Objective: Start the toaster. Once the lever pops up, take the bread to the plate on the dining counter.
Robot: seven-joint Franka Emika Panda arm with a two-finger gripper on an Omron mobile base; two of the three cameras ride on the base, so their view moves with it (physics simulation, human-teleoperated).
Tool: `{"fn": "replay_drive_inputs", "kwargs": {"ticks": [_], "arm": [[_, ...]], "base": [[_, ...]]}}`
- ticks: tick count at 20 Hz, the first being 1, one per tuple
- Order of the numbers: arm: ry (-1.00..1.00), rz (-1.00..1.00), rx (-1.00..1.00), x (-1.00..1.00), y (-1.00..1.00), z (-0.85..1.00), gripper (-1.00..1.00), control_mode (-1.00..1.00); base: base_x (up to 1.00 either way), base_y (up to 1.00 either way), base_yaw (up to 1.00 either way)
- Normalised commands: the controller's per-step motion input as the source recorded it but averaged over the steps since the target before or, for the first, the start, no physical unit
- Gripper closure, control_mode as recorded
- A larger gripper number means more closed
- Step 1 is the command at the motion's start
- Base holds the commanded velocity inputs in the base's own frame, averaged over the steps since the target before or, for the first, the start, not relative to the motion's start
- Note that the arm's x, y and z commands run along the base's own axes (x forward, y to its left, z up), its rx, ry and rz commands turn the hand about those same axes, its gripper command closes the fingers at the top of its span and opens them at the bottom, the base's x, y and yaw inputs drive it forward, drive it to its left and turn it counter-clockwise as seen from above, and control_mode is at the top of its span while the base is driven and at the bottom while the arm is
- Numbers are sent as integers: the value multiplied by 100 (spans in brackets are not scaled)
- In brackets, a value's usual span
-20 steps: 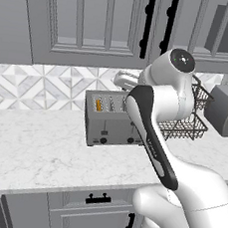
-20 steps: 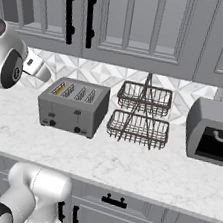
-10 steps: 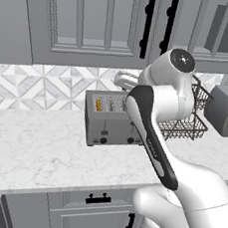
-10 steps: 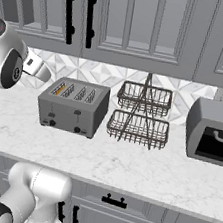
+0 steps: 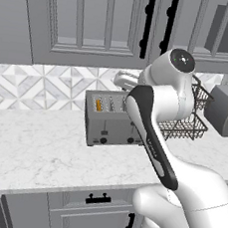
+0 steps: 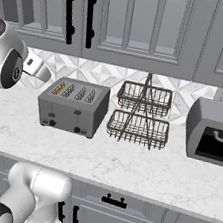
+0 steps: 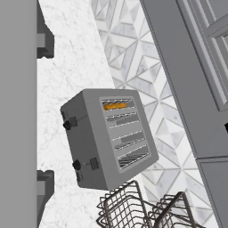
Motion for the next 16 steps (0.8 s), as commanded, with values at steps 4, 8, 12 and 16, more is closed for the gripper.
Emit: {"fn": "replay_drive_inputs", "kwargs": {"ticks": [4,8,12,16], "arm": [[0,0,0,0,0,0,-100,-100],[0,0,0,0,0,0,-100,-100],[0,0,0,0,0,0,-100,-100],[0,0,0,0,0,0,-100,-100]], "base": [[0,0,0],[0,0,0],[0,0,0],[0,0,0]]}}
